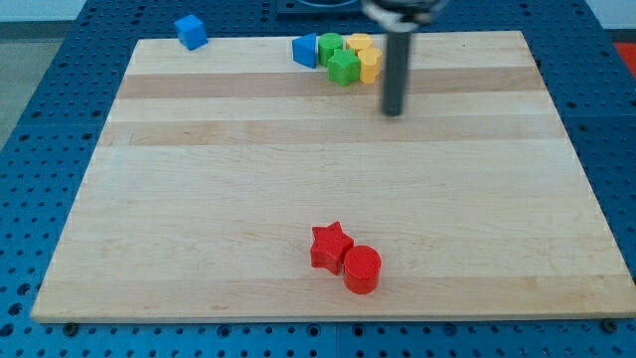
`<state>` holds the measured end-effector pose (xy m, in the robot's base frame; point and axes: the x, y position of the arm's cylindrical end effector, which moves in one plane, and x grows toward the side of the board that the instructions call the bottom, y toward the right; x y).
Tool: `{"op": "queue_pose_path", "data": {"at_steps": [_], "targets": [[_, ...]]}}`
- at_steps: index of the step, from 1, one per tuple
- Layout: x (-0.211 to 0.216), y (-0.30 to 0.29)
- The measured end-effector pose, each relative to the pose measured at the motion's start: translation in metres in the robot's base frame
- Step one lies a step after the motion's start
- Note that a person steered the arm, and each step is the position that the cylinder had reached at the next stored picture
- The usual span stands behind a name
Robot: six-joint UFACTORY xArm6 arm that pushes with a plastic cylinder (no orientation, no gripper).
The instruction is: Push the yellow hexagon into the green star
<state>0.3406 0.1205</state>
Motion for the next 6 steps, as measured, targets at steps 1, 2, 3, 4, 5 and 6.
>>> {"op": "queue_pose_path", "data": {"at_steps": [1, 2, 3, 4, 5, 6], "targets": [[-0.068, 0.026], [-0.126, 0.022], [-0.147, -0.003], [-0.142, -0.049], [-0.122, -0.093], [-0.101, -0.117]]}}
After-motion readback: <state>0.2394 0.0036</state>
